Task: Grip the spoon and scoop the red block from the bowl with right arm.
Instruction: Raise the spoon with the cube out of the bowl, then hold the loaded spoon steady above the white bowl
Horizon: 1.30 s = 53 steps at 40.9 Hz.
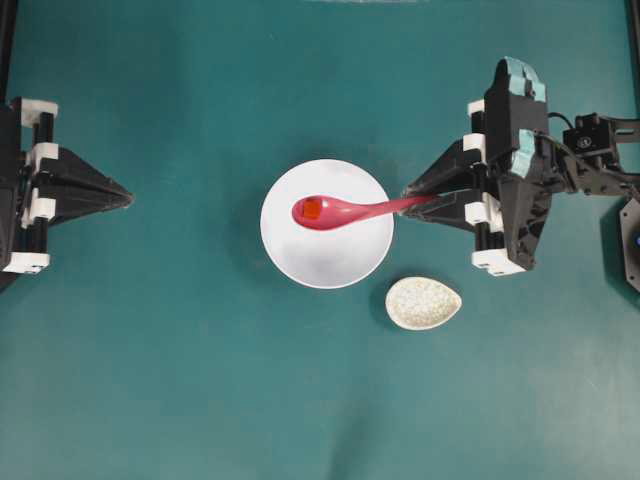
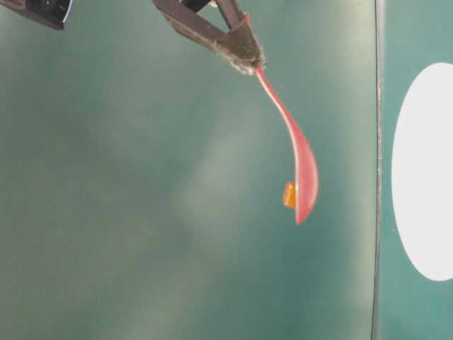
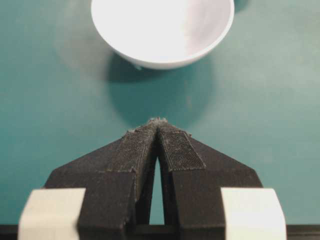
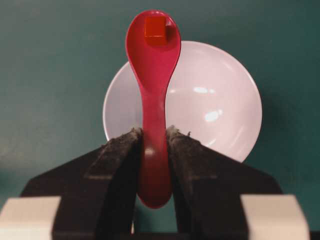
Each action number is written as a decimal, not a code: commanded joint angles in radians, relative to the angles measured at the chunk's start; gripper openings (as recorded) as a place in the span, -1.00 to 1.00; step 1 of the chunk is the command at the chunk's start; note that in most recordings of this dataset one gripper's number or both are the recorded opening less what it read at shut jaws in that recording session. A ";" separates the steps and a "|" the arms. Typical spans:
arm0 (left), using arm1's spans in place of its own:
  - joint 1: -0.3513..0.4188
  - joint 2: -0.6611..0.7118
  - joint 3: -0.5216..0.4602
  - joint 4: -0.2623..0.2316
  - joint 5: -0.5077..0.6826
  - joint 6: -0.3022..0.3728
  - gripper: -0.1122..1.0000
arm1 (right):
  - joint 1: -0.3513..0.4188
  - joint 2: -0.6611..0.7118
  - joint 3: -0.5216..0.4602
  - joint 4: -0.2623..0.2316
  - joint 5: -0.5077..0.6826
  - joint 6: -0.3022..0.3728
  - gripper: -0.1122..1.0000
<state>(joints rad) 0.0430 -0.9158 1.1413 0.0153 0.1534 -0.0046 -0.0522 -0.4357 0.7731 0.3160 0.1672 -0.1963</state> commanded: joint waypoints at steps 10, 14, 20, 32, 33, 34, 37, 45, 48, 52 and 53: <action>0.003 -0.015 -0.021 0.002 0.014 0.002 -0.81 | -0.005 -0.017 -0.051 -0.003 0.009 -0.003 -0.34; 0.003 -0.026 -0.021 0.003 0.026 0.002 -0.81 | -0.005 -0.017 -0.052 -0.003 0.009 -0.003 -0.34; 0.003 -0.043 -0.025 0.002 0.029 0.000 -0.81 | -0.006 -0.017 -0.052 -0.005 0.009 -0.006 -0.34; 0.003 -0.049 -0.026 0.002 0.044 0.006 -0.81 | -0.009 -0.017 -0.052 -0.008 0.011 -0.011 -0.34; 0.003 -0.048 -0.026 0.002 0.044 0.006 -0.81 | -0.009 -0.017 -0.052 -0.008 0.011 -0.011 -0.34; 0.003 -0.048 -0.026 0.002 0.044 0.008 -0.81 | -0.009 -0.017 -0.052 -0.008 0.011 -0.011 -0.34; 0.003 -0.049 -0.026 0.002 0.044 0.015 -0.81 | -0.009 -0.017 -0.054 -0.008 0.011 -0.011 -0.34; 0.003 -0.048 -0.026 0.002 0.044 0.018 -0.81 | -0.009 -0.017 -0.051 -0.008 0.017 -0.008 -0.34; 0.003 -0.048 -0.026 0.002 0.044 0.018 -0.81 | -0.011 -0.017 -0.051 -0.008 0.023 -0.011 -0.34; 0.003 -0.044 -0.025 0.002 0.044 0.018 -0.81 | -0.015 -0.017 -0.051 -0.009 0.031 -0.009 -0.34; 0.003 -0.044 -0.025 0.003 0.044 0.018 -0.81 | -0.015 -0.017 -0.051 -0.008 0.032 -0.009 -0.34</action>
<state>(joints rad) 0.0445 -0.9695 1.1413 0.0153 0.2025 0.0123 -0.0644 -0.4357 0.7501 0.3099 0.1979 -0.2056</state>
